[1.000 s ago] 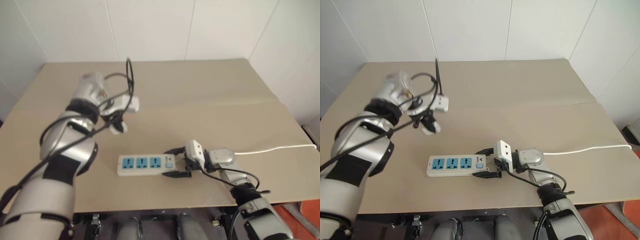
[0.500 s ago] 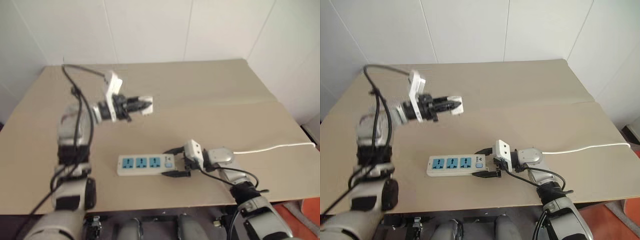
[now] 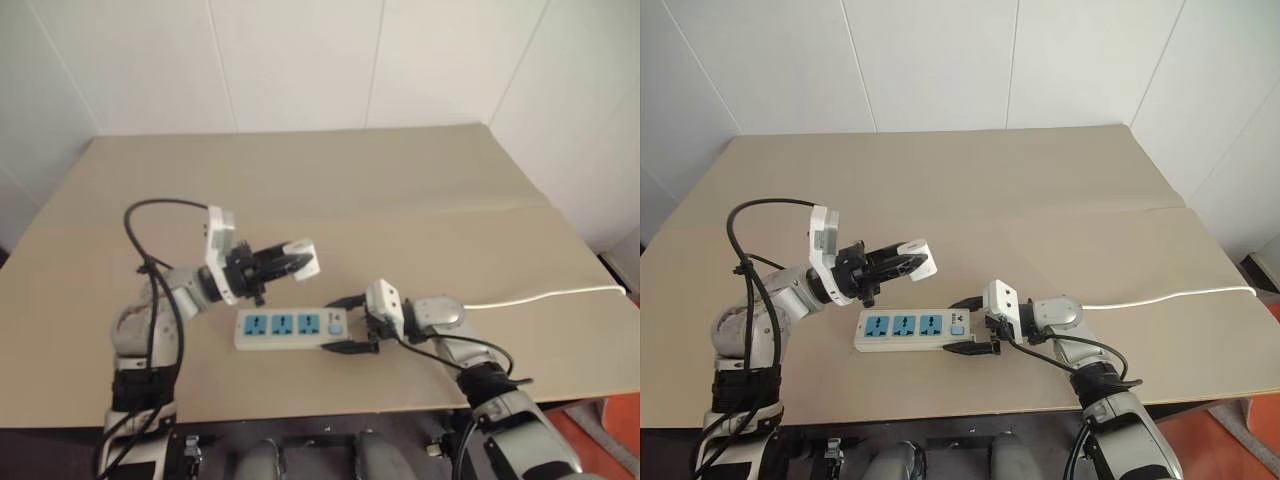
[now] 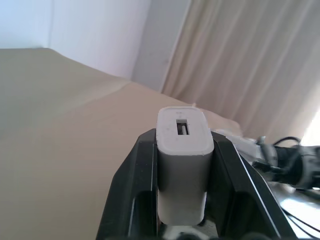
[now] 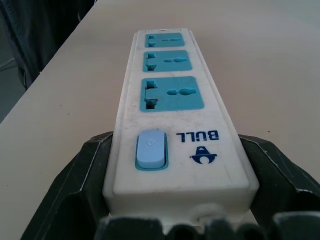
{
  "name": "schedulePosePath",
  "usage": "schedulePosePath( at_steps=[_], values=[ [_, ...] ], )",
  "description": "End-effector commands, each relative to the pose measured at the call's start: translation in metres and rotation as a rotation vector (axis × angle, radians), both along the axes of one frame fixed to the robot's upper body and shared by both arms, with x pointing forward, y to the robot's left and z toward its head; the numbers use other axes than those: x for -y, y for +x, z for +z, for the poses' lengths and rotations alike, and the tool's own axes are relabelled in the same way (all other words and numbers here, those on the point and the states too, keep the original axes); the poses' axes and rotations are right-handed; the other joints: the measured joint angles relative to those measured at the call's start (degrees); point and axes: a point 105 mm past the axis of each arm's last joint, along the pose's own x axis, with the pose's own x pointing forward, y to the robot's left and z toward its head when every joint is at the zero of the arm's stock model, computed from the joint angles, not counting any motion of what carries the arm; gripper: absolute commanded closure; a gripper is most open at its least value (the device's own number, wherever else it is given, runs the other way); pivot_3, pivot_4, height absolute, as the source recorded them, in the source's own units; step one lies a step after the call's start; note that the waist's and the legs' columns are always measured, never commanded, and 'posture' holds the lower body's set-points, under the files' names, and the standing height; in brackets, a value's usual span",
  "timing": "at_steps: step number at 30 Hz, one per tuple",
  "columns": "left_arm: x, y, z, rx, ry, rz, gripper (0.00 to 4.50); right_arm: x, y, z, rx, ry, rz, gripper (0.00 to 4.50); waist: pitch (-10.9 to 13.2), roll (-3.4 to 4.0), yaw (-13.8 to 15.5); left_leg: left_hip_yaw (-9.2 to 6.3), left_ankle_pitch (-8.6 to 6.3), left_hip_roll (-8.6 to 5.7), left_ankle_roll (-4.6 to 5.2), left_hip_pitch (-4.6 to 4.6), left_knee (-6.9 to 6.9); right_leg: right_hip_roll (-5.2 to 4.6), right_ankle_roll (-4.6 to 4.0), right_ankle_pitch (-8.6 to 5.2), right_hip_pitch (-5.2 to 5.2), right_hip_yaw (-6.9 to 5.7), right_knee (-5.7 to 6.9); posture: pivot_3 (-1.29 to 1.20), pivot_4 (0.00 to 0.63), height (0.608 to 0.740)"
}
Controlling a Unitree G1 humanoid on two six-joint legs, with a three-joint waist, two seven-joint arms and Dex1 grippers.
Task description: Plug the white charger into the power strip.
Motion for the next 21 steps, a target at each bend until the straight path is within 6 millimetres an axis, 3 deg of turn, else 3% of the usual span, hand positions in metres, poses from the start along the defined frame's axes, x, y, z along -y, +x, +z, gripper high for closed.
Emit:
schedulePosePath(
  at_steps=[1,13,21],
  values=[
    [0.002,-0.011,-0.008,0.066,0.019,-0.153,3.5,-0.005,-0.003,-0.009,0.002,-0.047,0.02,1.08,0.0,0.0,0.0,0.02,0.0,0.0,0.0,0.0,0.0,0.01,0.0,0.0,0.0,0.0,0.0,0.0,0.15,0.74],
    [0.013,-0.011,-0.051,0.145,0.189,-0.315,3.5,-0.004,-0.005,-0.011,0.001,-0.052,0.012,1.08,0.0,0.0,0.0,0.12,0.0,0.01,0.01,0.03,-0.05,0.06,-0.03,0.02,0.03,0.01,-0.1,0.0,0.15,0.74],
    [0.017,-0.001,-0.051,0.153,0.189,-0.317,3.5,-0.003,-0.005,-0.012,0.001,-0.056,0.005,1.08,0.0,0.0,0.0,0.1,0.0,0.02,0.01,0.0,-0.05,0.07,-0.02,0.02,0.03,0.01,-0.13,0.0,0.15,0.74]
  ],
)
